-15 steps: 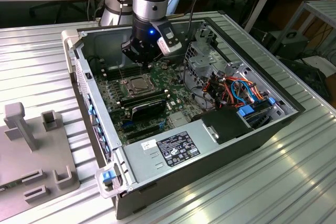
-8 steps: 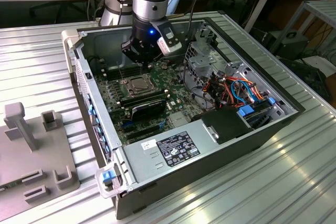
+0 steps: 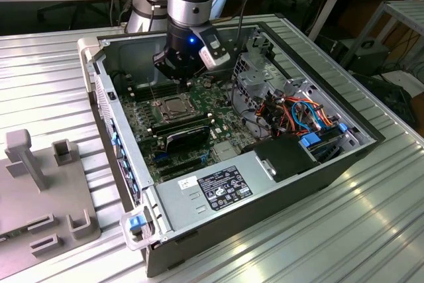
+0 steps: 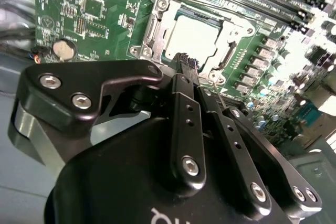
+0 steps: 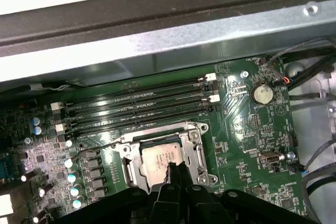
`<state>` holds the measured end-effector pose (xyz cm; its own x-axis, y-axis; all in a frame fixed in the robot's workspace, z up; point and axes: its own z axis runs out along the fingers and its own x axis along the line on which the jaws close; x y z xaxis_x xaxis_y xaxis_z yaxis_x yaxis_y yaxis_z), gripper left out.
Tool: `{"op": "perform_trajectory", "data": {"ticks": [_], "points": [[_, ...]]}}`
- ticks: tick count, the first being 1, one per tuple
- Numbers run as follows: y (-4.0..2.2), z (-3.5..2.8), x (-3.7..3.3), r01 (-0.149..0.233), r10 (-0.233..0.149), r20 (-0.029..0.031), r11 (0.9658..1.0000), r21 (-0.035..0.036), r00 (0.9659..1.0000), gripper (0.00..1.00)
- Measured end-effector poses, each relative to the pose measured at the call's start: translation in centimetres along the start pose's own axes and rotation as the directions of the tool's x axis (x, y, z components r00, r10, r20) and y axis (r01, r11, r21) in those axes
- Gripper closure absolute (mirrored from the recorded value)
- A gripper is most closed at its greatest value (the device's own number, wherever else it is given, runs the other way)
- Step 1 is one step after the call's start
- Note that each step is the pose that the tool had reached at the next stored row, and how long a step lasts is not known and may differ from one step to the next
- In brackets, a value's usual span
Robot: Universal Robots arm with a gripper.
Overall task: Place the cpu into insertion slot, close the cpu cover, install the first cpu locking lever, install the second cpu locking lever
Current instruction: 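Install the first cpu locking lever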
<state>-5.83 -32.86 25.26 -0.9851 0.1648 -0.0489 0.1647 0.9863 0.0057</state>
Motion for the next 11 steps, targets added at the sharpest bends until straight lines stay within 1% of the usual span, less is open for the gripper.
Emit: {"op": "perform_trajectory", "data": {"ticks": [2, 4, 5, 6, 7, 11], "points": [[0.0, 0.0, 0.0, 0.044, -0.044, -0.0002, 0.999, -0.0022, 0.999, 0.89], [0.0, 0.0, 0.0, 0.088, -0.088, -0.0003, 0.9961, -0.0044, 0.9962, 0.89], [0.0, 0.01, 0.0, 0.111, -0.111, -0.0003, 0.9938, -0.0056, 0.9938, 0.89], [0.0, 0.01, 0.0, 0.127, -0.127, -0.0003, 0.9919, -0.0063, 0.992, 0.89], [0.0, 0.01, 0.0, 0.131, -0.131, -0.0003, 0.9914, -0.0065, 0.9914, 0.89], [0.0, 0.0, 0.0, 0.131, -0.131, -0.0004, 0.9913, -0.0066, 0.9914, 0.89]]}}
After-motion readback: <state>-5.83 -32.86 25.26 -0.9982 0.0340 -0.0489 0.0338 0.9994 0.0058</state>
